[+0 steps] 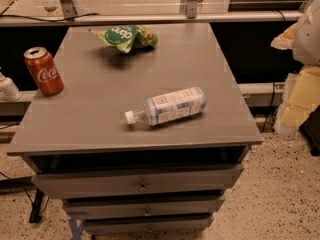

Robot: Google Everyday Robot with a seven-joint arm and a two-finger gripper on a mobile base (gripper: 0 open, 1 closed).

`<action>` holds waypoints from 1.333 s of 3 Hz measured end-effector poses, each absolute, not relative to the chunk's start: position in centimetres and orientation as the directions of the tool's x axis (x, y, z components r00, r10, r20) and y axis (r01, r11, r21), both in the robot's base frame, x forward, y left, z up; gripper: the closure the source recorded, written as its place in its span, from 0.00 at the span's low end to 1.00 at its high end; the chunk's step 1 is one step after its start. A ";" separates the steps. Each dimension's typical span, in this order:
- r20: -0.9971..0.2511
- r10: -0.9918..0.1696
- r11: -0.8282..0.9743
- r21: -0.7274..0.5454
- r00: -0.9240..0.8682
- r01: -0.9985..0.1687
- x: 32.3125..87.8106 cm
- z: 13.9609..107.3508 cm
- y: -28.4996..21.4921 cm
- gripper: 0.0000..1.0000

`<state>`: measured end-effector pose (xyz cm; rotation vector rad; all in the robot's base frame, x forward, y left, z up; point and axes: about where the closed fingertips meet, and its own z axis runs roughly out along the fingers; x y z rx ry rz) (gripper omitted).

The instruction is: Move green rice chip bag near blue plastic bottle

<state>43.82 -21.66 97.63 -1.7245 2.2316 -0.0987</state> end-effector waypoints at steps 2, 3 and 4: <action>-0.224 -0.953 0.259 -0.260 -0.203 -0.930 45.0 97.7 -21.6 0.00; -0.306 -0.936 0.263 -0.288 -0.172 -0.921 49.3 97.6 -20.1 0.00; -0.420 -0.897 0.285 -0.305 -0.140 -0.909 54.9 96.4 -17.5 0.00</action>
Offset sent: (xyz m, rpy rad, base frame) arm 0.0271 0.0000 -0.0025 0.0319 -0.0250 0.0365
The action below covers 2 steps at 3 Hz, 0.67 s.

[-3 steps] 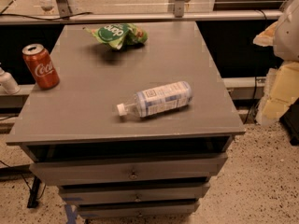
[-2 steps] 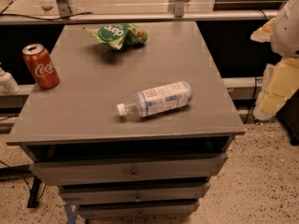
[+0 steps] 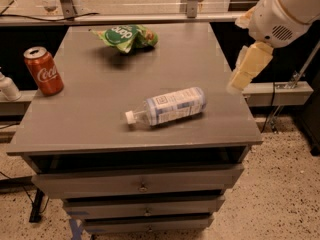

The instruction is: Move green rice chip bag near blue plastic bottle

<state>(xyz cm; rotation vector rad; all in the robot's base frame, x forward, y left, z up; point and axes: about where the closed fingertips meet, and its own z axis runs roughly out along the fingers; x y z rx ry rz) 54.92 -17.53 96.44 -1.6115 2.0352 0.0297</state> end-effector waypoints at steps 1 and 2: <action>-0.562 -0.813 0.359 -0.276 -0.153 -0.892 60.9 95.0 -14.7 0.00; -0.561 -0.813 0.358 -0.277 -0.152 -0.892 60.8 95.0 -14.7 0.00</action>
Offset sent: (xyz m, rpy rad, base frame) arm 0.0476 0.0244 -0.0082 0.1318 -0.0255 -0.0217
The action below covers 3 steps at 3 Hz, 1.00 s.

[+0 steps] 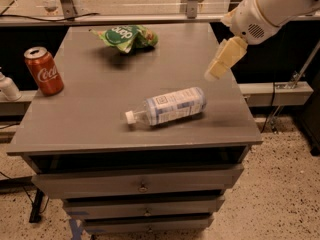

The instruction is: Move green rice chip bag near blue plastic bottle

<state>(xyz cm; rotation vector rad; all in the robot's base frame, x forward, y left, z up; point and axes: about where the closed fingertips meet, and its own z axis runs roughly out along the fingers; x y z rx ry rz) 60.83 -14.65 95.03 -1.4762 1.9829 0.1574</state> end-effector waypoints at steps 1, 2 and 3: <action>-0.596 -0.785 0.393 -0.271 -0.167 -0.879 63.5 94.4 -13.5 0.00; -0.617 -0.769 0.403 -0.263 -0.169 -0.876 68.2 93.2 -11.4 0.00; -0.650 -0.749 0.369 -0.244 -0.131 -0.897 72.8 92.5 -7.5 0.00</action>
Offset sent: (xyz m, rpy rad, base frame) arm 0.1495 0.0689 -0.0199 0.1121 -0.0476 -0.0236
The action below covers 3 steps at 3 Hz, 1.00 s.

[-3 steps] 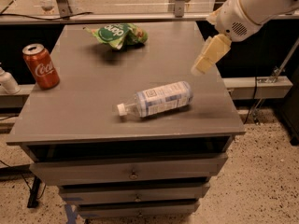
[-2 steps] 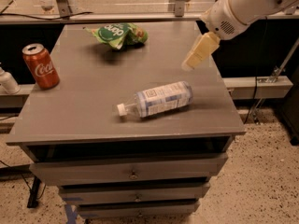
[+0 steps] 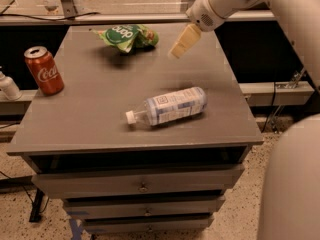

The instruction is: Move green rice chip bag near blue plastic bottle

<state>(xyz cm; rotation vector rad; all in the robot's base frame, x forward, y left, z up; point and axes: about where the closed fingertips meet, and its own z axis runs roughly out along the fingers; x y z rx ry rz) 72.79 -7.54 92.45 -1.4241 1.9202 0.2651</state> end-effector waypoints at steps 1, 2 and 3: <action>-0.682 -0.724 0.336 -0.222 -0.100 -0.915 75.9 91.7 -3.6 0.00; -0.756 -0.651 0.315 -0.191 -0.065 -0.930 77.9 90.8 -0.1 0.00; -0.817 -0.576 0.325 -0.197 -0.029 -0.925 79.6 89.9 2.4 0.00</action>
Offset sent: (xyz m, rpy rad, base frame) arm 0.0803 0.1182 -0.0125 0.3265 -0.0310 0.1544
